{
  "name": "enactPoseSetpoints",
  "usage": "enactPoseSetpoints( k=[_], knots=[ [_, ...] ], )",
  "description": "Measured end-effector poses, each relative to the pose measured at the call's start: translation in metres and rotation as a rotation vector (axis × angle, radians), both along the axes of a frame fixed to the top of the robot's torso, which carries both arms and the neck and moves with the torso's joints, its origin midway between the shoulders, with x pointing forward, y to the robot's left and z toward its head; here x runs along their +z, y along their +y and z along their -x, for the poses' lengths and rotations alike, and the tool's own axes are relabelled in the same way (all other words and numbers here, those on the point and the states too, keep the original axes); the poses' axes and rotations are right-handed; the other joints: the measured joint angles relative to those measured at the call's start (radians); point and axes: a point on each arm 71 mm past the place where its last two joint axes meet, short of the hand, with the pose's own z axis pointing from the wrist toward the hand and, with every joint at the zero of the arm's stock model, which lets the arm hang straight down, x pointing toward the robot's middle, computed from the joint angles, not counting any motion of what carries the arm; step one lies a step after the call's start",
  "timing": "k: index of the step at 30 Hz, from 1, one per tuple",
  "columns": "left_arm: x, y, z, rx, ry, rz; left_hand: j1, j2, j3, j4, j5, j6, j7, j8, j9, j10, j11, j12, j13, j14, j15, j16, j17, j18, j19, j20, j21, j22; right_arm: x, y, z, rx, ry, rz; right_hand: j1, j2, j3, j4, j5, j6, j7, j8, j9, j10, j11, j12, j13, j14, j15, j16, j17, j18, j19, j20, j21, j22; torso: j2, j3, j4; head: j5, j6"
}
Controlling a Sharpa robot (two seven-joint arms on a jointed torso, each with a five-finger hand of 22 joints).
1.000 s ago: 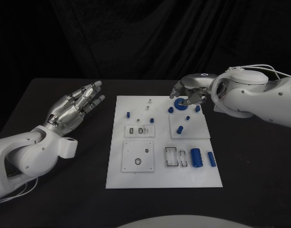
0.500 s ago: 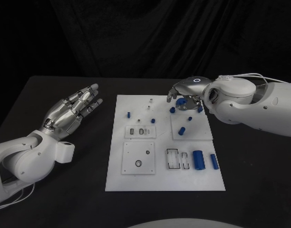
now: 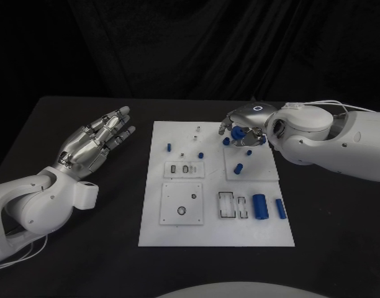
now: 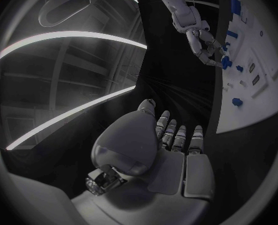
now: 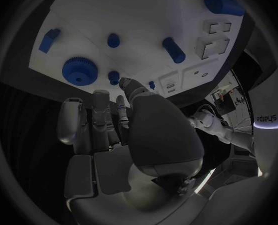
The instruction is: Assemble the parts on the task board
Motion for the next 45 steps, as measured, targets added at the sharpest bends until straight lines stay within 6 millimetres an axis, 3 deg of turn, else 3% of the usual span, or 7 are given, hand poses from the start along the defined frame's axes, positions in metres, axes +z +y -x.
enactPoseSetpoints(
  k=[4,8,15,25,27,39,45],
  knots=[
    [0.000,-0.001,-0.001,-0.003,0.000,0.001,0.000,0.000,0.000,0.000,0.000,0.000,0.000,0.000,0.000,0.000,0.000,0.000,0.000,0.000,0.000,0.000,0.000,0.000,0.004,0.004,0.000,0.001,-0.003,0.000,-0.001,-0.002,0.002,0.003,-0.002,0.002,0.006,-0.006,0.001,-0.006,-0.003,0.000,0.005,-0.019,-0.002,-0.015,0.000,0.000,0.000,-0.004,-0.015,0.000,0.000,0.000,0.000,-0.003,-0.004,-0.0012,0.0001,0.001,-0.008],
    [0.000,-0.001,-0.001,-0.007,0.001,0.003,0.000,0.000,0.003,-0.003,0.000,0.000,0.000,0.000,0.000,-0.003,0.004,0.000,0.000,0.004,0.004,0.000,0.000,0.000,0.004,0.004,0.004,0.001,-0.007,-0.001,-0.002,-0.005,0.003,0.002,-0.002,0.002,0.022,-0.022,0.032,0.002,-0.037,0.000,0.015,-0.030,-0.006,-0.025,-0.003,-0.004,-0.004,-0.008,-0.020,0.000,0.000,0.000,-0.004,-0.006,-0.009,-0.0025,0.0012,0.002,-0.012],
    [0.000,-0.002,-0.001,-0.011,0.002,0.005,0.000,0.000,0.003,-0.003,0.000,0.000,0.000,0.000,0.000,-0.003,0.004,0.000,0.000,0.004,0.004,0.000,0.001,0.000,0.004,0.004,0.004,0.002,-0.014,-0.003,-0.007,-0.011,-0.002,0.000,-0.002,0.003,0.033,-0.022,0.035,0.021,-0.040,0.005,0.023,-0.029,-0.005,-0.030,-0.003,-0.004,-0.004,-0.008,-0.009,0.000,0.000,0.000,-0.004,0.008,-0.013,-0.0044,0.0012,0.006,-0.018],
    [-0.001,-0.002,-0.001,-0.016,0.005,0.006,0.000,0.000,0.003,-0.003,0.000,0.000,0.000,0.000,0.000,-0.003,0.004,0.000,0.000,0.004,0.010,0.000,0.001,0.000,0.004,0.011,0.004,0.002,-0.021,0.000,-0.013,0.004,-0.007,-0.005,-0.002,0.011,0.048,-0.021,0.018,0.051,-0.025,0.009,0.030,-0.003,-0.008,-0.034,-0.004,0.011,-0.007,0.002,0.010,0.000,0.018,-0.001,0.006,0.031,-0.019,-0.0050,0.0029,0.000,-0.024],
    [-0.001,-0.002,-0.001,-0.017,0.006,0.006,0.000,0.000,0.003,-0.003,0.000,0.000,0.000,0.000,0.000,-0.003,0.004,0.000,0.000,0.004,0.011,0.000,0.001,0.000,0.004,0.011,0.004,0.002,-0.022,0.001,-0.014,0.008,-0.007,-0.006,-0.002,0.011,0.052,-0.021,0.015,0.052,-0.024,0.009,0.030,0.003,-0.007,-0.034,-0.004,0.016,-0.007,0.006,0.016,-0.016,0.023,-0.002,0.010,0.038,-0.020,-0.0051,0.0029,0.000,-0.026],
    [-0.001,-0.003,-0.002,-0.024,0.008,0.007,0.000,0.000,0.008,-0.008,0.004,-0.014,0.007,-0.004,0.000,-0.007,0.007,0.000,0.000,0.007,0.014,0.000,0.001,0.000,0.007,0.014,0.004,0.002,-0.032,0.003,-0.016,0.021,0.000,-0.010,-0.012,0.009,0.085,-0.016,-0.009,0.071,0.006,0.009,0.044,0.093,-0.031,-0.059,-0.019,0.035,-0.026,0.006,0.023,-0.016,0.043,-0.015,0.023,0.038,-0.023,-0.0052,0.0012,0.002,-0.030],
    [-0.001,-0.003,-0.002,-0.026,0.009,0.007,0.000,0.000,0.008,-0.008,0.004,-0.014,0.007,-0.004,0.000,-0.007,0.007,0.000,0.000,0.007,0.014,0.000,0.001,0.000,0.007,0.014,0.004,0.002,-0.035,0.003,-0.017,0.025,0.005,-0.008,-0.014,0.006,0.113,-0.017,0.019,0.085,0.020,0.015,0.059,0.149,-0.038,-0.089,-0.034,0.042,-0.033,0.006,0.030,-0.016,0.053,-0.018,0.028,0.038,-0.025,-0.0046,0.0012,0.005,-0.033]
  ],
)
